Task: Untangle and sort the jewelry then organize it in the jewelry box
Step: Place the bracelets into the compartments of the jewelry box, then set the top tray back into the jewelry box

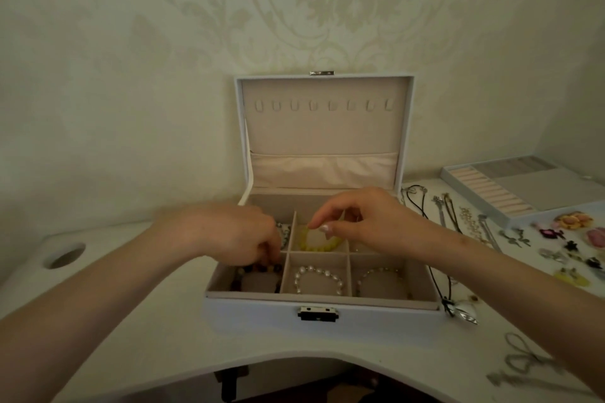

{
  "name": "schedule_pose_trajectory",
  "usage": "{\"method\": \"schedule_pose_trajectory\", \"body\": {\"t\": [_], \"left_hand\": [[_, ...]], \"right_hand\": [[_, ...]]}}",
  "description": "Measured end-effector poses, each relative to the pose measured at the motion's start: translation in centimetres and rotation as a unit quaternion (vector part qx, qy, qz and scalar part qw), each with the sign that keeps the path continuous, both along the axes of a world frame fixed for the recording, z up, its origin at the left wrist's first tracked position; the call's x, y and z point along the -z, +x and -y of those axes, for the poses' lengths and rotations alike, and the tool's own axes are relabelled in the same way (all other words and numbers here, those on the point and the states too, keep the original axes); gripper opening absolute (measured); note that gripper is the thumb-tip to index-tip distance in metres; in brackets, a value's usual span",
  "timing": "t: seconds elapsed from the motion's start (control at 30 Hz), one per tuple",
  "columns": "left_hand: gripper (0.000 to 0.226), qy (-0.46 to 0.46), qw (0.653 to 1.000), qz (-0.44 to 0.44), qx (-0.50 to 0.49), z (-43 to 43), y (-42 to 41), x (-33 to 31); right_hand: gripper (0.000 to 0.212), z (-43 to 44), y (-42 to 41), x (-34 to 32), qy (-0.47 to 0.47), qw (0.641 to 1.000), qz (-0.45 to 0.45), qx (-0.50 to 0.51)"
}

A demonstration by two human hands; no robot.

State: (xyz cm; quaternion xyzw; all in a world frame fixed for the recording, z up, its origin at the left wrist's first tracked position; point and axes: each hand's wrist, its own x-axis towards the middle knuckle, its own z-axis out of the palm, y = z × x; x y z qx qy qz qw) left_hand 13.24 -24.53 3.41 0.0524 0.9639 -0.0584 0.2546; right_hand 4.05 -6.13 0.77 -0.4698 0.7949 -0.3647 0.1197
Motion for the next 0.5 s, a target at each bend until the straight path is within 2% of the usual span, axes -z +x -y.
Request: {"method": "schedule_pose_trajectory", "body": {"t": [0.1,0.2,0.27,0.33,0.43,0.5], "left_hand": [[0.021,0.024,0.999,-0.026,-0.014,-0.1,-0.5,-0.1],[0.010,0.094,0.986,-0.137,-0.024,-0.4,-1.7,-1.2],[0.007,0.141,0.964,-0.225,-0.026,-1.2,-3.0,-1.6],[0.006,0.214,0.931,-0.289,-0.054,-2.4,-4.4,-1.3],[0.011,0.316,0.886,-0.325,-0.102,-4.6,-6.6,-0.2],[0.012,0.340,0.873,-0.335,-0.096,-6.3,-7.8,0.3]], "right_hand": [[0.016,-0.2,-0.5,0.1,-0.007,1.000,0.009,0.006],[0.016,-0.6,-1.1,0.2,-0.021,1.000,0.019,0.008],[0.016,-1.2,-1.6,0.2,-0.027,0.999,0.001,0.028],[0.018,-2.2,-2.6,0.3,-0.038,0.995,-0.054,0.072],[0.024,-4.4,-4.5,0.5,-0.090,0.980,-0.088,0.153],[0.023,-6.1,-5.8,0.5,-0.113,0.968,-0.093,0.205]]}}
